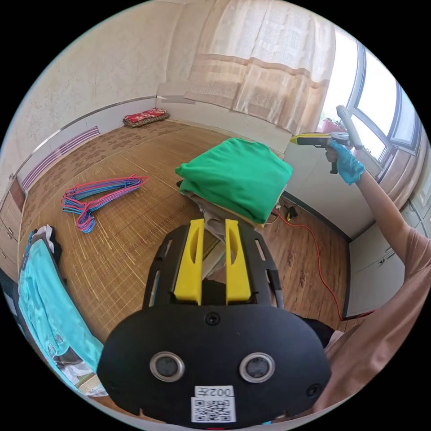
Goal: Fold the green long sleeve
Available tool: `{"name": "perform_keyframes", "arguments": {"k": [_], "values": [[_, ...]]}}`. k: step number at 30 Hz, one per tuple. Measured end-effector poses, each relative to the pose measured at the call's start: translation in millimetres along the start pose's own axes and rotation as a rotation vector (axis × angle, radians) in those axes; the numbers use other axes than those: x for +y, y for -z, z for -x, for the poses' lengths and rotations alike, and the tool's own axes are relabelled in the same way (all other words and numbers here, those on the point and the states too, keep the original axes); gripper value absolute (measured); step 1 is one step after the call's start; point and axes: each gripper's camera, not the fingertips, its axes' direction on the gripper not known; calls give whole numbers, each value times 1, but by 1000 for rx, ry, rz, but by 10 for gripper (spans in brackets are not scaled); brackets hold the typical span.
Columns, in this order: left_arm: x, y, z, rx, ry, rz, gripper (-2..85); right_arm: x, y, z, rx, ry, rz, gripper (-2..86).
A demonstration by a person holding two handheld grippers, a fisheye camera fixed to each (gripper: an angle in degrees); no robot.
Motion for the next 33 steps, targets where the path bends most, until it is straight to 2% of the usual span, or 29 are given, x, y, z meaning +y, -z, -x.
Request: {"name": "perform_keyframes", "arguments": {"k": [8,12,17,26,33], "values": [[80,63,-1,-102,58,-9,54,-3,64,172,-210,225,-107,71],[116,83,2,-190,86,14,53,-4,69,250,-327,325,-124,86],[173,106,17,-303,234,21,47,2,58,359,-376,484,-101,101],[237,127,50,-404,463,9,58,18,21,477,-438,485,-36,112],[235,136,64,-500,507,17,66,12,5,538,-479,515,3,111]]}}
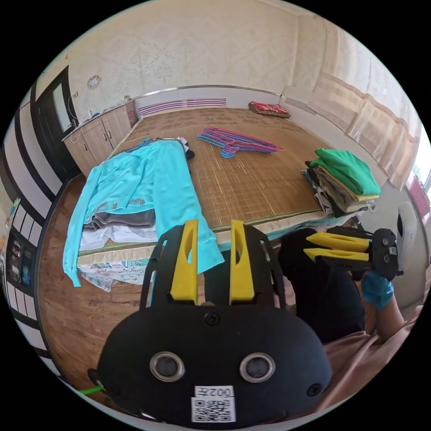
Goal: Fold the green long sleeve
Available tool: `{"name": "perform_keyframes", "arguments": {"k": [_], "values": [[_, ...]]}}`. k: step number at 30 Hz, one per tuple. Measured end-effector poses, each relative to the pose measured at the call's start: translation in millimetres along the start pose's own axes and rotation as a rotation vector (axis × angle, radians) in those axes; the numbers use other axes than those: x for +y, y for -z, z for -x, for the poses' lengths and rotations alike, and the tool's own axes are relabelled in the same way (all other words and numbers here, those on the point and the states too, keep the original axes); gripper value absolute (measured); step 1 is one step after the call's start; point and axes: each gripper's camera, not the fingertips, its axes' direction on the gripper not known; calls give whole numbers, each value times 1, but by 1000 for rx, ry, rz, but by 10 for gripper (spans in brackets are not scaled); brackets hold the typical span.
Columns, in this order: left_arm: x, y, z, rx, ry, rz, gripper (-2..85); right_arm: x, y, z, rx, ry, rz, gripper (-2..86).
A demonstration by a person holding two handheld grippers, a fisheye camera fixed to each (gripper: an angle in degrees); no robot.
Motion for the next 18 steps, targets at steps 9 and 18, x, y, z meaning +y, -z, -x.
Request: {"name": "perform_keyframes", "arguments": {"k": [9,18], "values": [[-11,-5,27,-42,69,-6,69,-69,-62,32,-90,58,-28,103],[-10,-26,60,-56,133,44,69,-123,-136,60,-195,-3,44,137]]}}
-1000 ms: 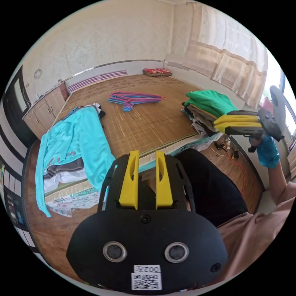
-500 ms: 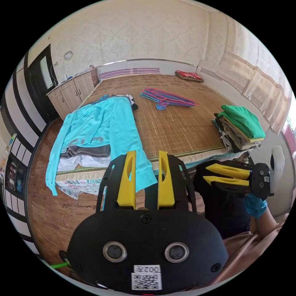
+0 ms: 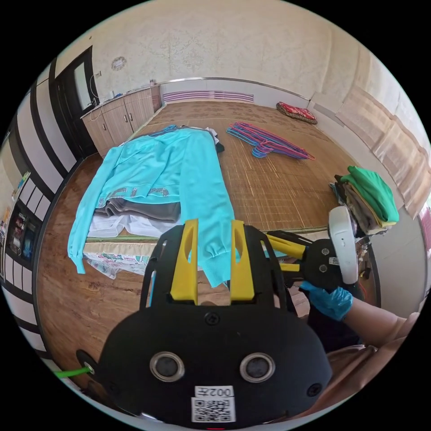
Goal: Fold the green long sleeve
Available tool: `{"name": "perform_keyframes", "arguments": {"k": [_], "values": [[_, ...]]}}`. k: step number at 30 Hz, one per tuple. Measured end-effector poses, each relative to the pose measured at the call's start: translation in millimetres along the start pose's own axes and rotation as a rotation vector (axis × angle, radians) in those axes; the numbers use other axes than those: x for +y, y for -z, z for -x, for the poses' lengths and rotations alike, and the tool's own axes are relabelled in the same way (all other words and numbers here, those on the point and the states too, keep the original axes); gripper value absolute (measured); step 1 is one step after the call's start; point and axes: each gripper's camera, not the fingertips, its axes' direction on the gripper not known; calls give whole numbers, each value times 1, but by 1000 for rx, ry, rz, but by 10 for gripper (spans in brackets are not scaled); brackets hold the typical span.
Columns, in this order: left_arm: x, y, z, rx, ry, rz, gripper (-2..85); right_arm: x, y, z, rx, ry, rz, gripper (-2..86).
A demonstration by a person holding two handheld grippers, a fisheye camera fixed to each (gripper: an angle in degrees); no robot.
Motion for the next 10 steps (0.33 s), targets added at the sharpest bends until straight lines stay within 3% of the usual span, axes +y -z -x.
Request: {"name": "perform_keyframes", "arguments": {"k": [10], "values": [[-4,-11,6,0,9,14,67,3,-7,18,26,10,18,75]]}}
